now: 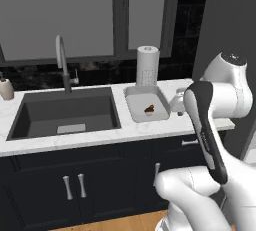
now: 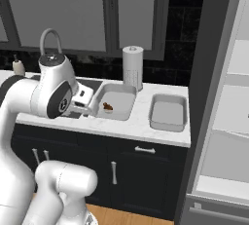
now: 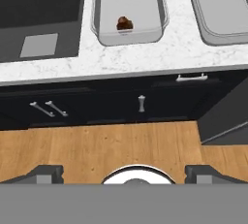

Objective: Place one broccoli and one chicken drumstick in each tupperware on the nearby counter, to pack two identical lunches.

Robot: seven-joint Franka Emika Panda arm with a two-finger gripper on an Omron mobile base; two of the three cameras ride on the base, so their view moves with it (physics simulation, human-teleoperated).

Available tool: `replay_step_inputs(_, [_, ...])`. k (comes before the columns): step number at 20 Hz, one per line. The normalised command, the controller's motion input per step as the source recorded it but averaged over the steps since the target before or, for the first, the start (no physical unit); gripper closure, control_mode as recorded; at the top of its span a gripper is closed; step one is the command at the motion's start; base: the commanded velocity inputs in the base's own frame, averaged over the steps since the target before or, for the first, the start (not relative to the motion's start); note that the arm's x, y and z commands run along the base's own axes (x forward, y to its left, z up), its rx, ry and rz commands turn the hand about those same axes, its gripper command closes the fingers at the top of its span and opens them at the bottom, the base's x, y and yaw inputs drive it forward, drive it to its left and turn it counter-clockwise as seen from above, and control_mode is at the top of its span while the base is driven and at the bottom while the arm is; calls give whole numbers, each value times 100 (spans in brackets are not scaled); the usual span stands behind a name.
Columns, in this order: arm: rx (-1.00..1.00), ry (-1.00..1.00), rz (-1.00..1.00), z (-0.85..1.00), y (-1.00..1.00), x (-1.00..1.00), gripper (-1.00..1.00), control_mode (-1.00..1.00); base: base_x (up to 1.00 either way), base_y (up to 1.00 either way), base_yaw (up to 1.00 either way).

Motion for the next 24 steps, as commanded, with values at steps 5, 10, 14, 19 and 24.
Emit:
replay_step_inputs(5, [5, 0, 0, 0, 0, -100, -100, -100, 0, 0, 0])
replay_step_inputs(10, [0, -3, 0, 7, 0, -96, -100, -100, 0, 0, 0])
replay_step_inputs(14, [0, -1, 0, 4, 0, -17, -100, 100, -28, 0, 0])
replay_step_inputs(19, [0, 0, 0, 0, 0, 0, -100, 100, -36, -16, -1])
replay_step_inputs(24, [0, 0, 0, 0, 0, 0, -100, 100, -19, -78, -8])
